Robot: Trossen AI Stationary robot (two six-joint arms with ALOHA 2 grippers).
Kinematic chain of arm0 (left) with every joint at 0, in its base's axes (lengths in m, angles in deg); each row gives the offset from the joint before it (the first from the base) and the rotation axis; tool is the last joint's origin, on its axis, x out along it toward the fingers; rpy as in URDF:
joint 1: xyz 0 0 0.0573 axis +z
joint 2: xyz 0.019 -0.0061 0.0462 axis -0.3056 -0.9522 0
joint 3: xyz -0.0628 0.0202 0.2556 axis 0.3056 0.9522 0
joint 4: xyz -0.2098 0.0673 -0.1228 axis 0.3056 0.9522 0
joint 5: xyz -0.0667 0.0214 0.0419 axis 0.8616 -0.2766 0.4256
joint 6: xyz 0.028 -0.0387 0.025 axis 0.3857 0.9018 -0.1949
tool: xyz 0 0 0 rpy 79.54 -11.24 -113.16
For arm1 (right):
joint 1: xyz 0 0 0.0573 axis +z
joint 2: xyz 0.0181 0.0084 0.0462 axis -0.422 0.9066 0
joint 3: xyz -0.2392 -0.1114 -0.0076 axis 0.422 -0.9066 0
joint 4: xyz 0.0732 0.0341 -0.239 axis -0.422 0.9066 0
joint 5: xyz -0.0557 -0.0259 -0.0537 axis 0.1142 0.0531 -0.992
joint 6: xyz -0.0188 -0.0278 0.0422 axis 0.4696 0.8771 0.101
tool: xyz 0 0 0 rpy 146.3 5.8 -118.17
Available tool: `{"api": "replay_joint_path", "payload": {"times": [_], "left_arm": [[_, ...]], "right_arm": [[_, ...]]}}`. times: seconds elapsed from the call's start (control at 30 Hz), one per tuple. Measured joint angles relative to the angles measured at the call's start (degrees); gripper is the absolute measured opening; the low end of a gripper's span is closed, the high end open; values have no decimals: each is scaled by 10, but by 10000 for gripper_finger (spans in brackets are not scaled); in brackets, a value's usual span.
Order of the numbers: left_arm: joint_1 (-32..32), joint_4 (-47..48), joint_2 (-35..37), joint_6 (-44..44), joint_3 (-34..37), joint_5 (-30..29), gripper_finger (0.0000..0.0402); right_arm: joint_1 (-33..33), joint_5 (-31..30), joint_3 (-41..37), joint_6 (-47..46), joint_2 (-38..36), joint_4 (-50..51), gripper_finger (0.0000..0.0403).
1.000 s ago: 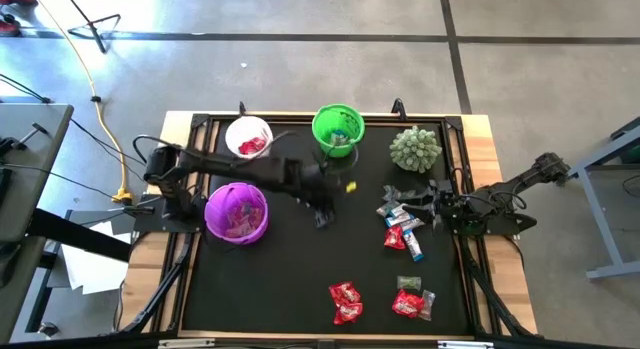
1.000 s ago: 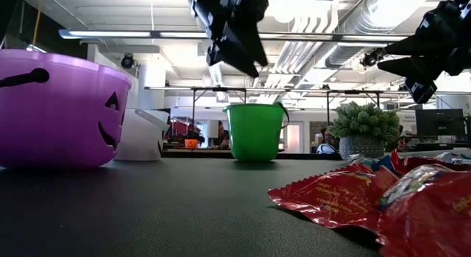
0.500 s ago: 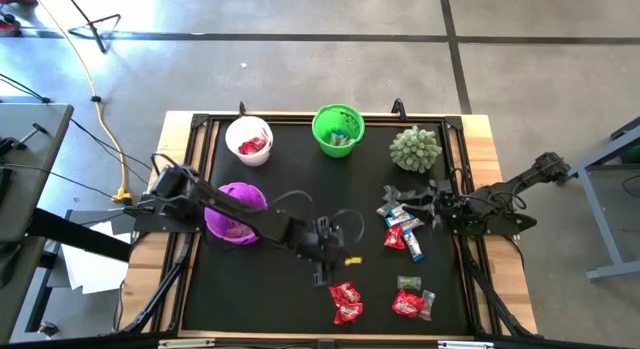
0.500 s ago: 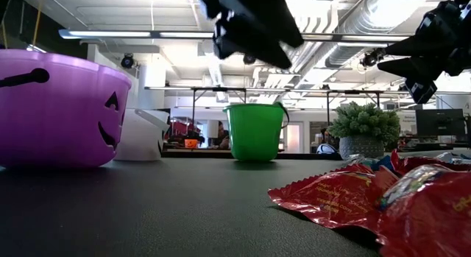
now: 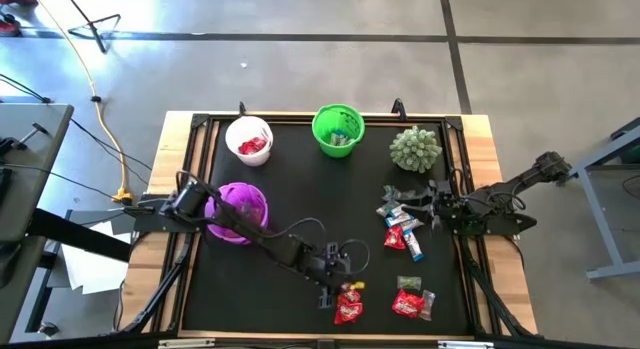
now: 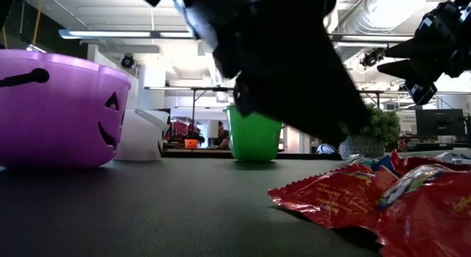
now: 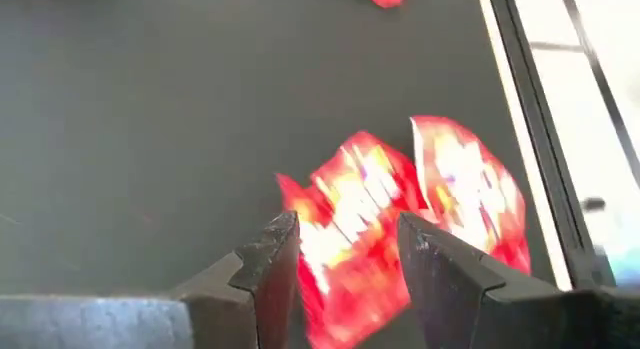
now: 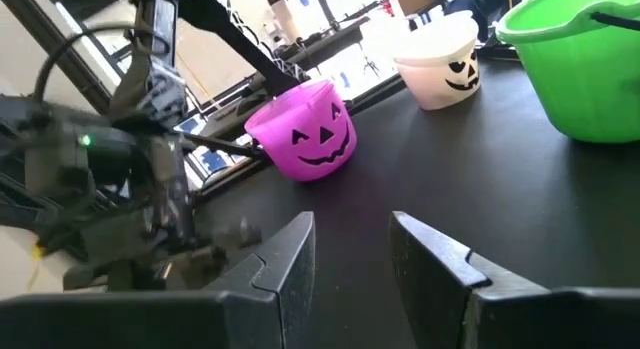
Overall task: Sort candy
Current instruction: Put the red candy into the white bucket
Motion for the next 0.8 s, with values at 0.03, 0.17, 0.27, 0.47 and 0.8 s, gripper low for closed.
{"api": "replay_joint_path", "payload": {"times": [0.03,0.17,0.27,0.47,0.8], "left_arm": [[-4,0,-4,0,0,6,159],[-19,-17,-17,0,0,14,159],[-26,-31,-25,0,0,15,159],[-38,-37,-35,-1,-1,10,159],[-36,-43,-41,-50,-1,-24,159]], "right_arm": [[0,0,0,0,2,0,126],[0,0,0,0,4,0,126],[0,0,0,0,6,0,126],[0,0,0,0,6,0,126],[0,0,0,0,6,0,126]]}}
